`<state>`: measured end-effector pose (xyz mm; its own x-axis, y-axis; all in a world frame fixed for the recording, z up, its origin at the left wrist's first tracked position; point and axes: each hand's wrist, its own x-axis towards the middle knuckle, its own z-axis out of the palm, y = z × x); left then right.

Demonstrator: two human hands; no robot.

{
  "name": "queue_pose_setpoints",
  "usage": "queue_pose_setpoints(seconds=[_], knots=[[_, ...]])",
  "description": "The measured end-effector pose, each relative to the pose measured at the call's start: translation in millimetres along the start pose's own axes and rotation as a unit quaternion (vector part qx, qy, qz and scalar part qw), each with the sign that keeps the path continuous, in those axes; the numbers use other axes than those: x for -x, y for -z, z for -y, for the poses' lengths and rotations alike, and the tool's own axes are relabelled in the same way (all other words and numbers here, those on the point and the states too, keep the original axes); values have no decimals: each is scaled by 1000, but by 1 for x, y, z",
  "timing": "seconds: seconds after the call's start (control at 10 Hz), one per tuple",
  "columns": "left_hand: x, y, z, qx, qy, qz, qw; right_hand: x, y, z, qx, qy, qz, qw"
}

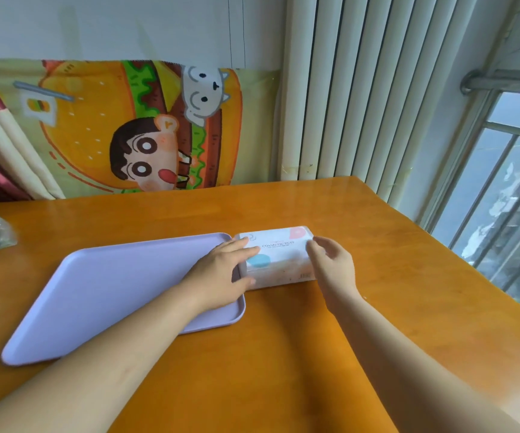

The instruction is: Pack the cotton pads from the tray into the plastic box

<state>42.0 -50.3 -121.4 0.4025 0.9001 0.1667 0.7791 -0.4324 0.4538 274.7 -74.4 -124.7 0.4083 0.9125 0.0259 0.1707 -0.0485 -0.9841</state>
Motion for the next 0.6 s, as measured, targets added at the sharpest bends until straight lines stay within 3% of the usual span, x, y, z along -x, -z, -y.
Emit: queue_pose_setpoints(seconds=[0.2, 0.5, 0.6], knots=[[5, -7, -9, -56, 6, -12, 998, 6, -4, -13, 29, 17, -46, 998], [6, -5, -15, -52, 38, 3, 998, 1, -7, -10, 81, 22, -1, 996], [12, 7, -17, -54, 20, 11, 998, 1, -9, -4, 105, 52, -18, 993]])
